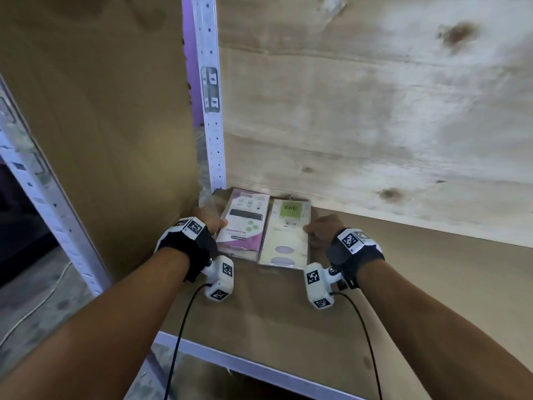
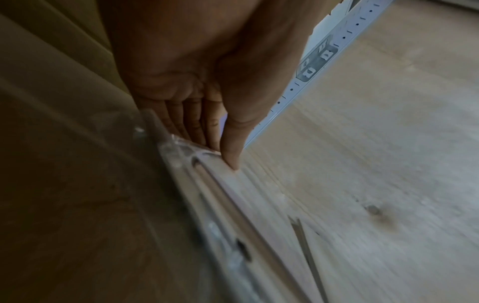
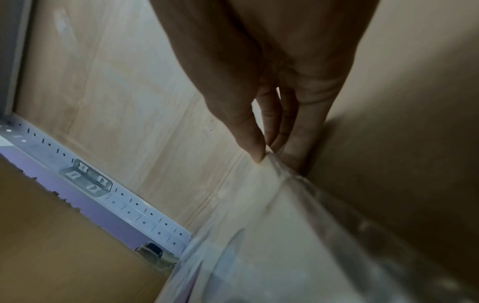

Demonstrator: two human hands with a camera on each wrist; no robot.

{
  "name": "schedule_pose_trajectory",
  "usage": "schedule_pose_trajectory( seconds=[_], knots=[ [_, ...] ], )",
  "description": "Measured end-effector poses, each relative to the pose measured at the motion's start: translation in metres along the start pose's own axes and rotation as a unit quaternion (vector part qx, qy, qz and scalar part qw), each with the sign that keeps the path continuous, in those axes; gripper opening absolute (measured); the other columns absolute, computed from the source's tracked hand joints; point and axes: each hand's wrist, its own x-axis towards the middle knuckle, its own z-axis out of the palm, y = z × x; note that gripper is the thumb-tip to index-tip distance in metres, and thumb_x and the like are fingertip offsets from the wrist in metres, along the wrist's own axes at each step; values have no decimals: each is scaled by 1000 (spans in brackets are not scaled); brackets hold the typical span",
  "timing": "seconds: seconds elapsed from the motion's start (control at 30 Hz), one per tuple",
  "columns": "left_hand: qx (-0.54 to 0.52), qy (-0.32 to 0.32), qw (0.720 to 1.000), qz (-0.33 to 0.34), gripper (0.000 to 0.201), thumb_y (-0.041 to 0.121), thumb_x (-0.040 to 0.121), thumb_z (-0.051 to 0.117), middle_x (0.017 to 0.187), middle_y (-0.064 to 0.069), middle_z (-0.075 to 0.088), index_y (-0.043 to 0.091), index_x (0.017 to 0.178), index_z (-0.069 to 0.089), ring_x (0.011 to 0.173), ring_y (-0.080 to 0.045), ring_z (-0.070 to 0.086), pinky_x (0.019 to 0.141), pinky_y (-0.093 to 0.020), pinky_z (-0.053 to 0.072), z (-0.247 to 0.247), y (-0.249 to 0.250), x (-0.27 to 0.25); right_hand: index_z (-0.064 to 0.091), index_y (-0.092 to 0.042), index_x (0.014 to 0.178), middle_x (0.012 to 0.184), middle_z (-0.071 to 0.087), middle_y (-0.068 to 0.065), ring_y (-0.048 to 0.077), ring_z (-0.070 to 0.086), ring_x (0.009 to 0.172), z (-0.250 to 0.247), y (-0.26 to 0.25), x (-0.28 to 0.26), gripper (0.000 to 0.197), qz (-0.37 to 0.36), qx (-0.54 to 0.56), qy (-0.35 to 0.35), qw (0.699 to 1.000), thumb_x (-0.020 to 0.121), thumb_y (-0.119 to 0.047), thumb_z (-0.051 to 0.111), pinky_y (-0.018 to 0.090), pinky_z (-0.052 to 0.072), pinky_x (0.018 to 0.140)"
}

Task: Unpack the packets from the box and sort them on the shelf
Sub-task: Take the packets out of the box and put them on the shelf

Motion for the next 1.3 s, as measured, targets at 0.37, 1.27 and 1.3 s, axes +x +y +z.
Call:
schedule_pose_trajectory(
  seconds=[0.37, 1.27, 1.3],
  knots=[
    [2, 18, 999, 50, 50, 39, 88, 68, 128, -18, 63, 3, 122, 62, 109, -34, 62, 91, -37, 50, -15, 5, -43, 48, -12, 74, 56, 49, 8, 19, 47, 44, -28, -7, -65, 24, -14, 64, -67, 996, 97, -4, 52, 23, 40, 45],
    [-116, -257, 929, 238, 5, 8, 90, 65, 74, -10, 68, 3, 89, 68, 56, -14, 59, 51, -15, 48, 125, -49, -385, 61, -3, 92, 77, 65, 13, 25, 62, 62, -108, 210, -369, 15, -35, -121, -156, 980, 92, 6, 49, 30, 51, 61],
    [-101, -265, 930, 232, 6, 8, 89, 66, 74, -10, 69, 3, 89, 69, 57, -16, 60, 55, -18, 51, 138, -55, -386, 60, -3, 90, 77, 65, 14, 25, 61, 62, -103, 224, -365, 15, -22, -120, -166, 979, 92, 7, 50, 30, 51, 60]
  ],
)
